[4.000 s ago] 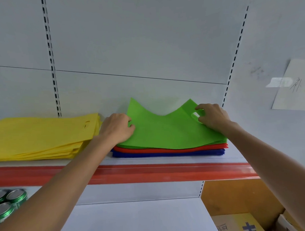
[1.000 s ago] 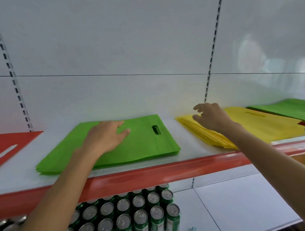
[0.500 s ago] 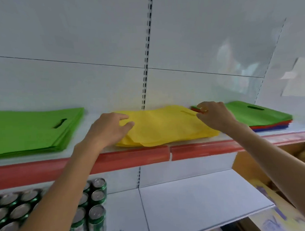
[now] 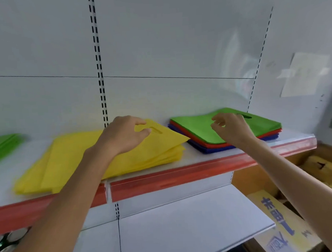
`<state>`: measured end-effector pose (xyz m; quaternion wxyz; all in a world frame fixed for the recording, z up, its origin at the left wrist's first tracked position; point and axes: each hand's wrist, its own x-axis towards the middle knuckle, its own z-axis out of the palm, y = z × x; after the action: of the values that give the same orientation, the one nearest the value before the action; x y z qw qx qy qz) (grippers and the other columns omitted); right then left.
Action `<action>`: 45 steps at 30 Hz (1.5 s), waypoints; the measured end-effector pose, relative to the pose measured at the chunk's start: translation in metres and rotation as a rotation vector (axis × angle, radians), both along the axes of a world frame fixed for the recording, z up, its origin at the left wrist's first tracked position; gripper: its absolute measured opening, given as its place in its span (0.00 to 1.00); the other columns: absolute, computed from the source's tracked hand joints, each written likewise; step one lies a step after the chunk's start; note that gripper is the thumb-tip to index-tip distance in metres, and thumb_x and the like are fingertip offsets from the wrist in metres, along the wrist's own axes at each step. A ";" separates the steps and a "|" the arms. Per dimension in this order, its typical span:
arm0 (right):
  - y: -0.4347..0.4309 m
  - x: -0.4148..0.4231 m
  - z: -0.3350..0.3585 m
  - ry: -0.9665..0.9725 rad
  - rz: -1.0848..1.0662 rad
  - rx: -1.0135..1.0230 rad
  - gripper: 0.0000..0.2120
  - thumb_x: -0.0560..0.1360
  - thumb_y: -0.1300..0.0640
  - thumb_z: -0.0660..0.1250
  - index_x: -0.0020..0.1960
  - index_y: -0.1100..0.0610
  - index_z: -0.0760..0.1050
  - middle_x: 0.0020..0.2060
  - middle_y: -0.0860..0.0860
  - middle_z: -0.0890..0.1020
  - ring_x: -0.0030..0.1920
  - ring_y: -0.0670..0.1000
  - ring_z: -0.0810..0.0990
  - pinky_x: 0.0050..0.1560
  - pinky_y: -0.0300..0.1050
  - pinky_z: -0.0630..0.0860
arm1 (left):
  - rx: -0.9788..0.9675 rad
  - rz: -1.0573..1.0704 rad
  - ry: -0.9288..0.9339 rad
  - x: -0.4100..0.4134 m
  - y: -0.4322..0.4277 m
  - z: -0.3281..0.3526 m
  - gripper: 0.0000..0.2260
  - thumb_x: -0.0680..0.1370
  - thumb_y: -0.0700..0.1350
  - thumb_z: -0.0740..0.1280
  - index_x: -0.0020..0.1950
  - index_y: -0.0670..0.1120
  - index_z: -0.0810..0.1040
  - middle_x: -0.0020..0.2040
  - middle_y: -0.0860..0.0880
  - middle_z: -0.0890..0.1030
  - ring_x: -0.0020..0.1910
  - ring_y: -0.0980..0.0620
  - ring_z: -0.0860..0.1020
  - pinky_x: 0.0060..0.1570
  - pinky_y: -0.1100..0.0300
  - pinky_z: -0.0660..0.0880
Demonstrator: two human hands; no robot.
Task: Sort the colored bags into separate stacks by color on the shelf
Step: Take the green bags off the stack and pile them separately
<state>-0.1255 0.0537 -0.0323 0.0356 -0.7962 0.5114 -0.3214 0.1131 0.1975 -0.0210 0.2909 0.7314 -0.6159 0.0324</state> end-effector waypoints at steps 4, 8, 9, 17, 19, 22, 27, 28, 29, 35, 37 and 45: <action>-0.041 -0.038 0.008 0.029 -0.028 0.003 0.15 0.76 0.54 0.64 0.61 0.56 0.77 0.54 0.53 0.82 0.55 0.55 0.78 0.58 0.50 0.75 | 0.023 -0.035 0.027 -0.043 -0.037 0.002 0.18 0.76 0.54 0.64 0.65 0.50 0.75 0.66 0.51 0.75 0.65 0.52 0.71 0.63 0.57 0.66; -0.089 -0.082 0.013 0.002 -0.014 0.008 0.14 0.75 0.54 0.65 0.59 0.57 0.78 0.53 0.54 0.82 0.55 0.56 0.78 0.59 0.52 0.74 | 0.042 0.049 0.042 -0.084 -0.080 -0.005 0.16 0.76 0.53 0.65 0.60 0.47 0.79 0.61 0.46 0.78 0.62 0.47 0.74 0.61 0.54 0.71; -0.102 -0.093 0.014 0.005 -0.006 0.006 0.14 0.75 0.54 0.65 0.59 0.56 0.78 0.52 0.54 0.82 0.55 0.56 0.79 0.59 0.52 0.74 | 0.057 0.076 0.038 -0.093 -0.092 -0.006 0.17 0.76 0.53 0.65 0.61 0.46 0.78 0.61 0.46 0.78 0.62 0.46 0.73 0.60 0.54 0.71; -0.180 -0.151 0.017 0.082 0.027 0.047 0.10 0.77 0.55 0.64 0.55 0.58 0.79 0.52 0.57 0.81 0.52 0.58 0.79 0.55 0.52 0.76 | 0.465 0.279 -0.130 -0.143 -0.177 -0.037 0.30 0.77 0.65 0.54 0.73 0.47 0.63 0.71 0.36 0.63 0.70 0.37 0.63 0.69 0.51 0.62; -0.196 -0.148 0.018 0.130 0.045 0.044 0.11 0.77 0.54 0.64 0.55 0.57 0.79 0.53 0.56 0.81 0.51 0.57 0.79 0.52 0.51 0.76 | 0.456 0.352 -0.135 -0.146 -0.188 -0.040 0.31 0.77 0.65 0.52 0.70 0.45 0.66 0.69 0.35 0.66 0.68 0.36 0.65 0.67 0.49 0.64; -0.213 -0.142 0.016 0.160 0.016 0.058 0.14 0.76 0.51 0.64 0.58 0.58 0.77 0.55 0.57 0.79 0.54 0.58 0.77 0.49 0.47 0.73 | 0.407 0.365 -0.068 -0.152 -0.194 -0.044 0.30 0.77 0.64 0.52 0.71 0.45 0.65 0.69 0.35 0.67 0.68 0.38 0.66 0.66 0.49 0.65; -0.221 -0.137 -0.009 0.228 -0.058 0.057 0.17 0.79 0.49 0.60 0.56 0.63 0.74 0.57 0.59 0.76 0.58 0.60 0.73 0.49 0.48 0.68 | 0.362 0.363 -0.062 -0.152 -0.192 -0.054 0.27 0.80 0.59 0.49 0.76 0.47 0.56 0.76 0.39 0.51 0.74 0.41 0.53 0.72 0.48 0.54; -0.223 -0.138 -0.011 0.230 -0.069 0.065 0.16 0.79 0.51 0.59 0.56 0.63 0.74 0.57 0.59 0.76 0.58 0.60 0.73 0.50 0.48 0.68 | 0.360 0.365 -0.071 -0.154 -0.192 -0.054 0.26 0.81 0.58 0.49 0.76 0.47 0.56 0.76 0.40 0.50 0.75 0.41 0.51 0.73 0.48 0.52; -0.226 -0.138 -0.011 0.229 -0.076 0.077 0.16 0.79 0.52 0.59 0.55 0.63 0.74 0.57 0.59 0.76 0.58 0.60 0.73 0.49 0.48 0.68 | 0.357 0.365 -0.078 -0.156 -0.194 -0.054 0.26 0.81 0.57 0.48 0.76 0.47 0.56 0.77 0.40 0.49 0.75 0.41 0.50 0.73 0.49 0.51; -0.234 -0.135 -0.008 0.220 -0.089 0.081 0.12 0.79 0.54 0.59 0.51 0.62 0.74 0.53 0.59 0.78 0.48 0.58 0.73 0.44 0.45 0.65 | 0.301 0.384 -0.078 -0.156 -0.200 -0.053 0.25 0.81 0.56 0.50 0.75 0.45 0.58 0.77 0.42 0.47 0.75 0.43 0.49 0.73 0.49 0.51; -0.235 -0.134 -0.009 0.214 -0.097 0.051 0.11 0.78 0.54 0.60 0.51 0.62 0.74 0.53 0.59 0.78 0.48 0.58 0.73 0.44 0.45 0.65 | 0.257 0.358 -0.079 -0.157 -0.200 -0.053 0.25 0.81 0.54 0.52 0.74 0.42 0.62 0.77 0.43 0.49 0.75 0.44 0.51 0.73 0.50 0.52; -0.235 -0.134 -0.015 0.221 -0.071 -0.087 0.14 0.77 0.51 0.65 0.52 0.62 0.72 0.52 0.58 0.77 0.55 0.59 0.74 0.45 0.47 0.64 | -0.001 0.330 0.061 -0.159 -0.193 -0.055 0.20 0.75 0.51 0.68 0.64 0.43 0.76 0.70 0.43 0.69 0.69 0.45 0.67 0.64 0.61 0.61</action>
<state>-0.2591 -0.1818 -0.0469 -0.0669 -0.8089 0.5258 -0.2545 -0.0460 0.0041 -0.0755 0.3003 0.8232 -0.4783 0.0577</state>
